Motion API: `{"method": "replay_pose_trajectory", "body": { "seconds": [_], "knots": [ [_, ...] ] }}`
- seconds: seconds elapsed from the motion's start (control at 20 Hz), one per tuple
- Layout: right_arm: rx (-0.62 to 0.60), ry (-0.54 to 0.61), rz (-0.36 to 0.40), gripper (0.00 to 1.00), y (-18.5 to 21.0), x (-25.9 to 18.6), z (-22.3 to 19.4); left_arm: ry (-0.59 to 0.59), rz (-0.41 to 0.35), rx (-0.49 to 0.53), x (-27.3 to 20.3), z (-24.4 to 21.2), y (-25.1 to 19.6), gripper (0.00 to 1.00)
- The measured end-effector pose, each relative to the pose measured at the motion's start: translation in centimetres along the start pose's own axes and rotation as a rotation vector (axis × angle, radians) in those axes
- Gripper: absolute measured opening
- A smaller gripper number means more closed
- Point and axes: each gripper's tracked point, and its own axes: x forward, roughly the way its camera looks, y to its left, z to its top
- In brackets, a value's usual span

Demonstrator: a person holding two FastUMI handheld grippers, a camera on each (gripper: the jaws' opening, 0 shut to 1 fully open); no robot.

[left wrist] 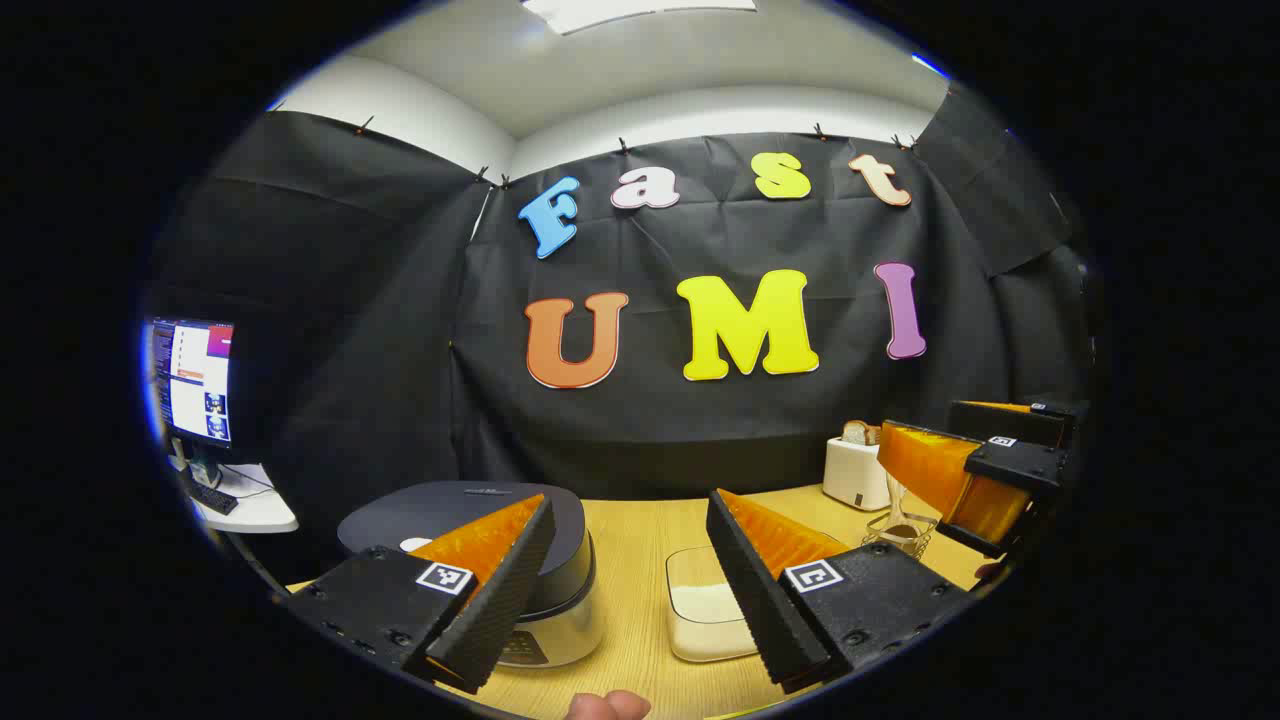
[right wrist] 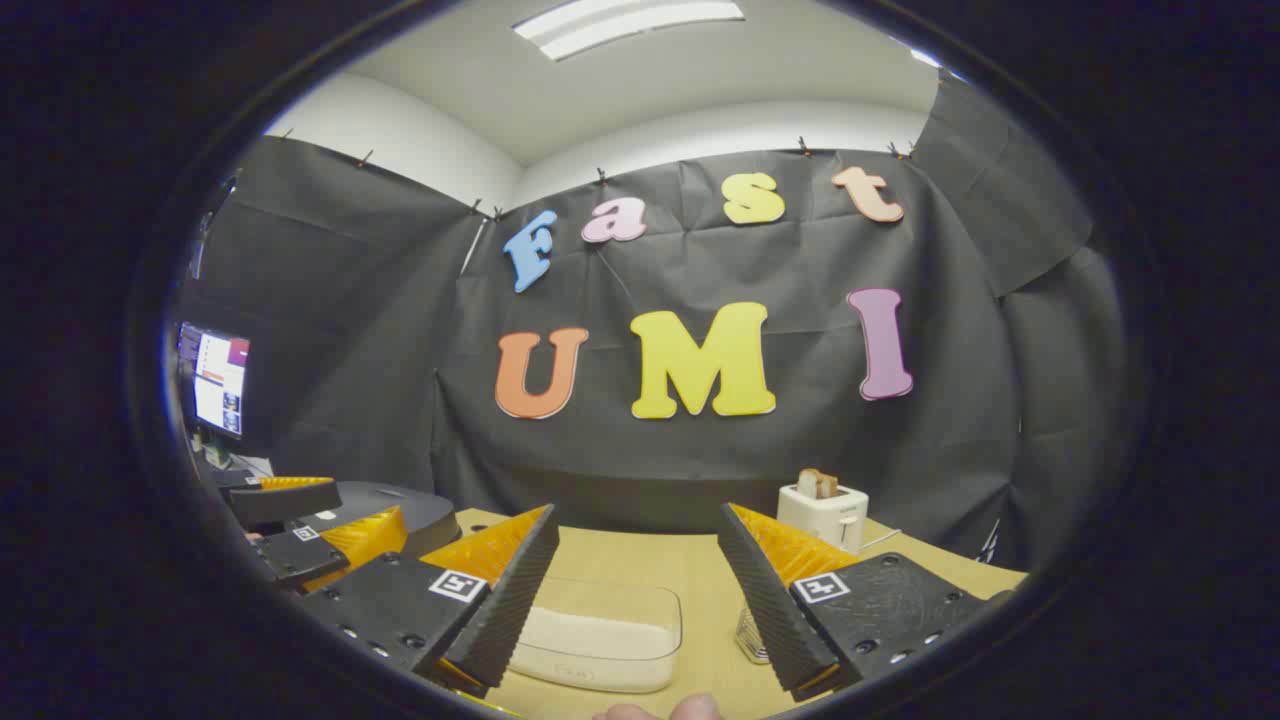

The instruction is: Close the left gripper, press the button to open the rice cooker; take a wooden spoon from the chopstick holder with the right hand, scoop a spoonful of rice and pour it into the rice cooker, then put the wooden spoon back into the chopstick holder.

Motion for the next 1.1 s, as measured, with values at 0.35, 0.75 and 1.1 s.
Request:
{"method": "replay_pose_trajectory", "body": {
  "seconds": [0.35, 0.75, 1.1],
  "knots": [
    [0.002, -0.005, -0.041, 0.95, -1.3, -0.4, 0.1, 0.000, 0.010, -0.022, -0.1, 0.2, 0.1, 0.97],
    [0.014, 0.027, -0.035, 0.95, -1.3, -0.2, -0.9, 0.001, 0.025, -0.013, -0.4, 0.4, 0.3, 0.97],
    [-0.019, 0.007, -0.048, 0.95, -2.8, -0.2, -0.5, 0.014, 0.041, -0.008, -0.6, 0.2, 0.5, 0.97]
  ]
}}
